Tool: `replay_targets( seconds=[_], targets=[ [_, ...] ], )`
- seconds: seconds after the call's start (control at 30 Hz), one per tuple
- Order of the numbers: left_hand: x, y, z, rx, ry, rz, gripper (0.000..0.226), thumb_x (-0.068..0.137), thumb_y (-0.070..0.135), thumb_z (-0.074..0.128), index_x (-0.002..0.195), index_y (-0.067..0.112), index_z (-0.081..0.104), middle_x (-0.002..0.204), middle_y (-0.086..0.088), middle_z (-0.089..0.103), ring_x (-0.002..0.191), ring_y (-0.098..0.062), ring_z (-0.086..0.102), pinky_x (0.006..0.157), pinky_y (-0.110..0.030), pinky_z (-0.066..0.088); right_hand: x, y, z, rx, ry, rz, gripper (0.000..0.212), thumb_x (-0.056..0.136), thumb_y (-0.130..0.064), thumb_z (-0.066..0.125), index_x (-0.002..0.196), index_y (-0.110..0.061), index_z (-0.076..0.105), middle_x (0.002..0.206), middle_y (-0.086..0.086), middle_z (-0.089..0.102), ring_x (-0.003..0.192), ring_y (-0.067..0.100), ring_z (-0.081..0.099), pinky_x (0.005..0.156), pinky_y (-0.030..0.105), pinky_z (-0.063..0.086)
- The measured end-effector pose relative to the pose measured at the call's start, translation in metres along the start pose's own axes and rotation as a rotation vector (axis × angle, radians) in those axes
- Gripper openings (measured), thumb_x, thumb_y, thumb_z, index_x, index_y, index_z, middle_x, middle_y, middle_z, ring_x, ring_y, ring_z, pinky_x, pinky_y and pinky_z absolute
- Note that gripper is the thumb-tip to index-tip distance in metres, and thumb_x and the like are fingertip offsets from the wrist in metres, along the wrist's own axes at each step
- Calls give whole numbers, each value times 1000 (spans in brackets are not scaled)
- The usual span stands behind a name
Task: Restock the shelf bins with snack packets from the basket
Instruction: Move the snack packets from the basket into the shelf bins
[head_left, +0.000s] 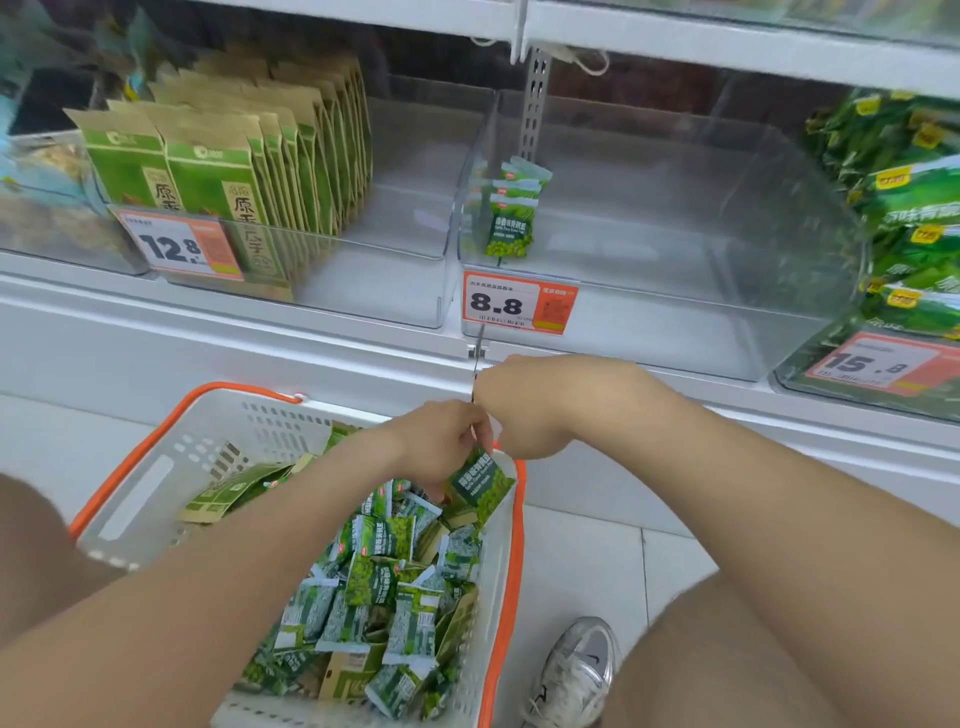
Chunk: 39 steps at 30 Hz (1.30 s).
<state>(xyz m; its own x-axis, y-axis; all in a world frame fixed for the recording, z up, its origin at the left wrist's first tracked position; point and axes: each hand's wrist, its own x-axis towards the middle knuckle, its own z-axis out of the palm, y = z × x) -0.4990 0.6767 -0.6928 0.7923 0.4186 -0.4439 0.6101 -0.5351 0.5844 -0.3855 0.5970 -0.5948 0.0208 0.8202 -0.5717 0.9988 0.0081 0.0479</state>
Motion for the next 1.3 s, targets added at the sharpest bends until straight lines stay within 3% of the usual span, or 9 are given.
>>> replay_targets(
  seconds=[0.1, 0.2, 0.3, 0.4, 0.73, 0.87, 1.03, 1.2, 1.3],
  targets=[
    [-13, 17, -30, 29, 124, 107, 12, 109, 14, 46, 105, 22, 54, 95, -4, 61, 63, -11, 65, 43, -27, 51, -9, 10, -10, 79, 18, 1, 9, 98, -25, 62, 93, -17, 59, 85, -1, 60, 72, 15, 57, 58, 29, 42],
    [-24, 25, -51, -37, 247, 209, 15, 105, 14, 57, 96, 26, 54, 92, 0, 71, 67, -16, 70, 55, -41, 62, -20, 18, -17, 335, 13, 1, 28, 97, -42, 68, 82, -29, 48, 79, -3, 63, 67, 12, 62, 60, 28, 49],
    [-35, 32, -68, -170, 308, 254, 11, 101, 14, 66, 92, 18, 62, 70, 2, 72, 62, -19, 70, 57, -44, 64, -26, 21, -17, 738, 117, 23, 24, 95, -26, 75, 108, -8, 68, 86, 14, 77, 76, 22, 77, 78, 40, 65],
    [-43, 37, -82, -329, 406, 280, 8, 99, 15, 72, 92, 11, 70, 53, 6, 59, 54, -11, 57, 60, -38, 64, -31, 25, -20, 979, 238, 68, 22, 91, -9, 79, 105, 3, 67, 81, 20, 75, 69, 22, 73, 76, 39, 66],
    [-55, 56, -100, -554, 751, 363, 8, 97, 13, 73, 94, 6, 73, 70, -11, 75, 61, -18, 71, 57, -32, 61, -46, 34, -40, 1427, 274, -19, 27, 99, -13, 69, 115, 9, 67, 101, 19, 78, 87, 31, 79, 70, 31, 65],
    [-47, 57, -114, -359, 985, 366, 14, 103, 24, 63, 95, 16, 70, 78, 0, 73, 70, -14, 73, 66, -41, 63, -41, 43, -56, 1478, 637, 88, 18, 97, -14, 67, 93, 3, 72, 87, 17, 78, 56, 23, 67, 47, 28, 49],
    [-29, 58, -120, 46, 937, 351, 26, 100, 24, 64, 125, 17, 58, 118, -1, 60, 108, -22, 58, 97, -42, 46, -9, 74, -64, 1315, 1022, 356, 27, 88, -25, 68, 79, 1, 68, 69, 8, 54, 58, 22, 52, 59, 32, 44],
    [-13, 54, -120, 271, 741, 254, 61, 101, 32, 59, 151, 14, 30, 140, -14, 50, 124, -42, 52, 100, -54, 45, 39, 104, -65, 1053, 947, 465, 38, 90, -27, 75, 106, 7, 68, 101, 22, 73, 90, 31, 66, 89, 50, 59],
    [-6, 52, -118, 215, 735, 262, 67, 101, 30, 54, 157, 15, 21, 148, -16, 47, 126, -42, 53, 99, -52, 46, 68, 116, -67, 1052, 796, 447, 38, 90, -23, 79, 110, 8, 69, 102, 28, 73, 78, 31, 72, 76, 54, 64]
  ],
)
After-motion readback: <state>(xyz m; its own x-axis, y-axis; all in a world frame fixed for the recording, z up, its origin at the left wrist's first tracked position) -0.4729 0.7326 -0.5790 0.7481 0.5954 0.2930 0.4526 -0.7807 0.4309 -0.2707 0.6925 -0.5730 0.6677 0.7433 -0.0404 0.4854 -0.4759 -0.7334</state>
